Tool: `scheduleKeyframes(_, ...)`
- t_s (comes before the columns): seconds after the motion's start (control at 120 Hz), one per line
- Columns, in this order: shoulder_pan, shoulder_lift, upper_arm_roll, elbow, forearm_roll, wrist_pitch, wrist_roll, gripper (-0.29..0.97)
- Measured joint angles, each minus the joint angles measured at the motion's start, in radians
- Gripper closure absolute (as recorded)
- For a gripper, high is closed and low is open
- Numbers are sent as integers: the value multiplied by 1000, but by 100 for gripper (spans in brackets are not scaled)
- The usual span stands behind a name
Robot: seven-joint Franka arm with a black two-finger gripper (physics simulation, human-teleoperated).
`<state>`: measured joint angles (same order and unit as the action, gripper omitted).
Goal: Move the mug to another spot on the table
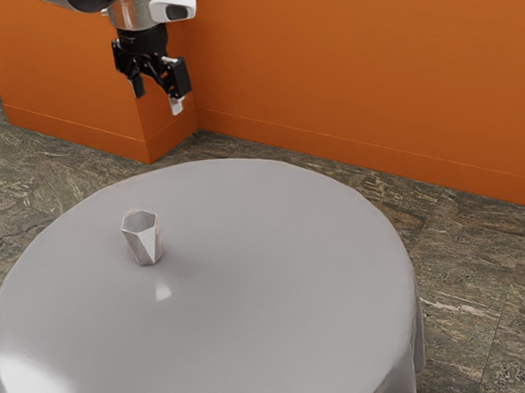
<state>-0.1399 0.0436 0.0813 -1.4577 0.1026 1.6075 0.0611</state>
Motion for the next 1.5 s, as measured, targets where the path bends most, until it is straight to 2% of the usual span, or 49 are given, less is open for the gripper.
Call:
scheduleKeyframes(0.217,0,2,16,0,-19,-1,7,0)
scheduleKeyframes(0.325,-53,14,103,13,-58,-4,-6,0)
scheduleKeyframes(0.417,-30,41,163,20,-78,-9,-52,0)
scheduleKeyframes(0.65,28,150,247,17,-209,-32,-221,0)
scheduleKeyframes(0.9,134,269,255,12,-342,-48,-383,0)
scheduleKeyframes(1.008,148,295,255,4,-385,-51,-445,0)
scheduleKeyframes(1.25,167,338,256,-34,-422,-10,-542,0)
scheduleKeyframes(1.5,183,375,256,-83,-436,62,-565,0)
